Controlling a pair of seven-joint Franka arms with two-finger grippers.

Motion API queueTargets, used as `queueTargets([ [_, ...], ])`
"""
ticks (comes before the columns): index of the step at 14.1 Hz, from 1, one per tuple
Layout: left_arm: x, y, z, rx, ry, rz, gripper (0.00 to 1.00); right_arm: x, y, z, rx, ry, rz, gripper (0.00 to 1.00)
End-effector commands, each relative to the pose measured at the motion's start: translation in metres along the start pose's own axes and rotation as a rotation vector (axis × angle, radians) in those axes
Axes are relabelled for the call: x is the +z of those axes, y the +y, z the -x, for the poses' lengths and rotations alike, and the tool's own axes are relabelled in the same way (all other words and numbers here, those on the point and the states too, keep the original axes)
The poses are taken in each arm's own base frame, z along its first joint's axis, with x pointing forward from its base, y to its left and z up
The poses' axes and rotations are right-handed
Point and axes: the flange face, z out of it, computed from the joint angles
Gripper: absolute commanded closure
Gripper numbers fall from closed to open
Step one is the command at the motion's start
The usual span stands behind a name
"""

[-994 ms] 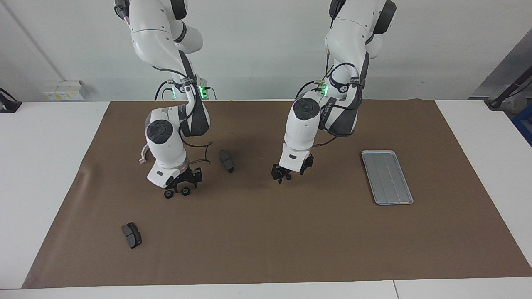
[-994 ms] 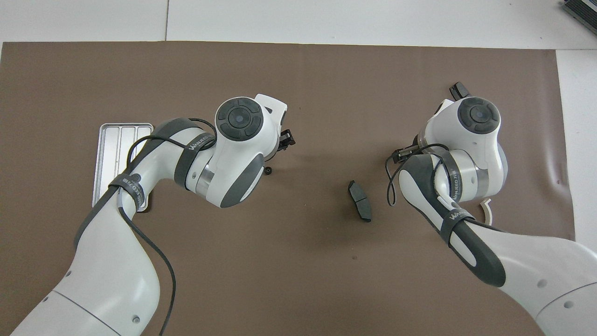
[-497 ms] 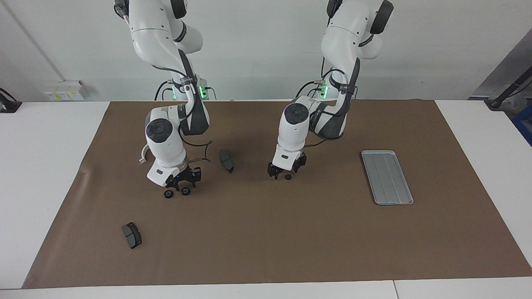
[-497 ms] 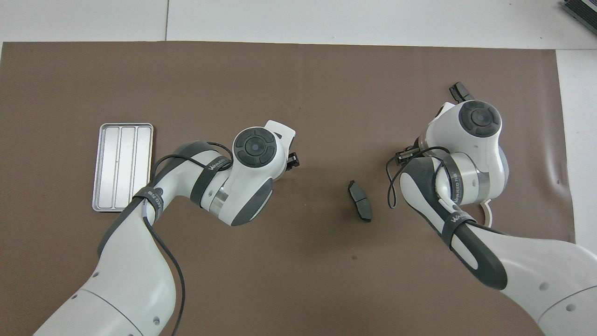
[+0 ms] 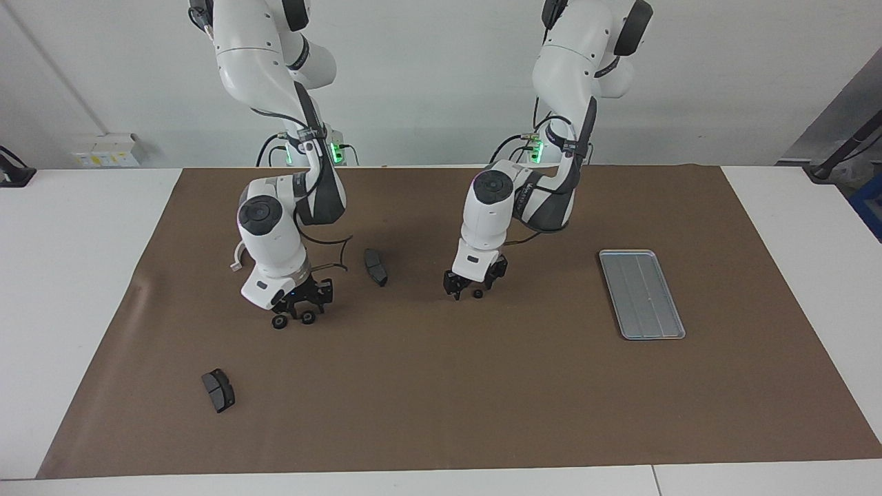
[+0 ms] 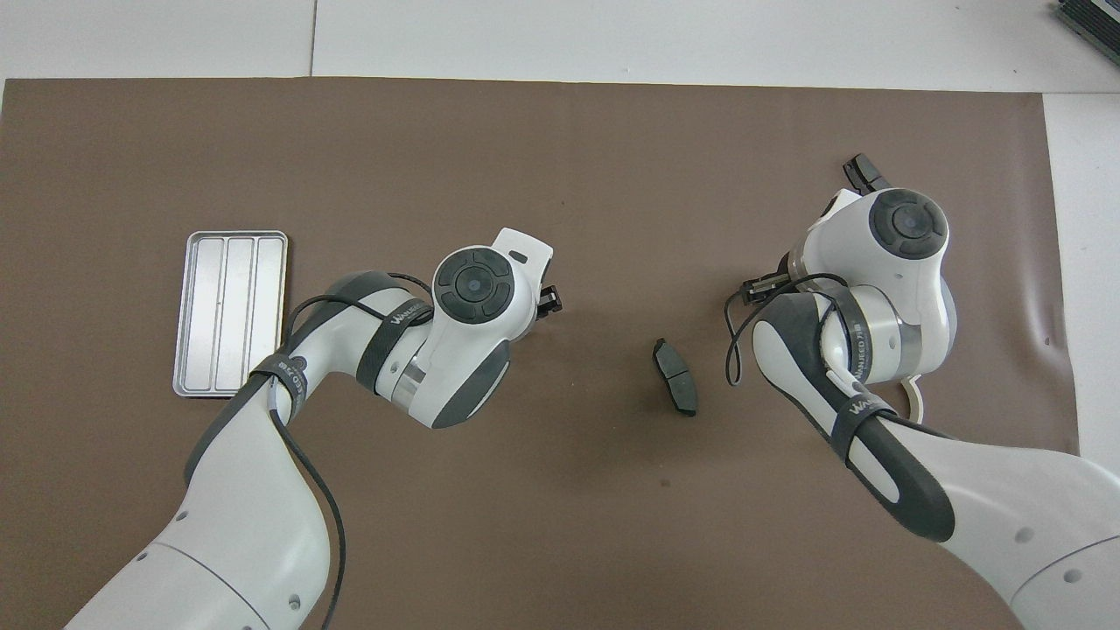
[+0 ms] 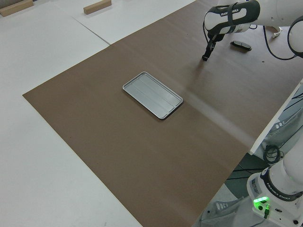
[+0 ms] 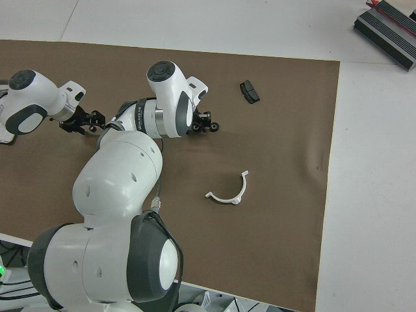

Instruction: Pick bearing gear from pile to tray

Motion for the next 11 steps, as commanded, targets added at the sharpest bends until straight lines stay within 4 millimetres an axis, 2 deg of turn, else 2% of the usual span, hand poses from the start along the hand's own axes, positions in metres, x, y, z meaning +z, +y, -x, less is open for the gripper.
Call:
queueTargets([
  [1,-0.0042,-0.0071,0.0048,-0.002,0.031,-0.002,0.20,-0.0024,0.0041,0.0067,0.008,0.020,-0.018,0.38],
  [11,0.0019,-0.0113,0.0075,0.008,0.031,-0.008,0.34,-0.0018,0.0061,0.0045,0.017,0.040,-0.017,0.41],
])
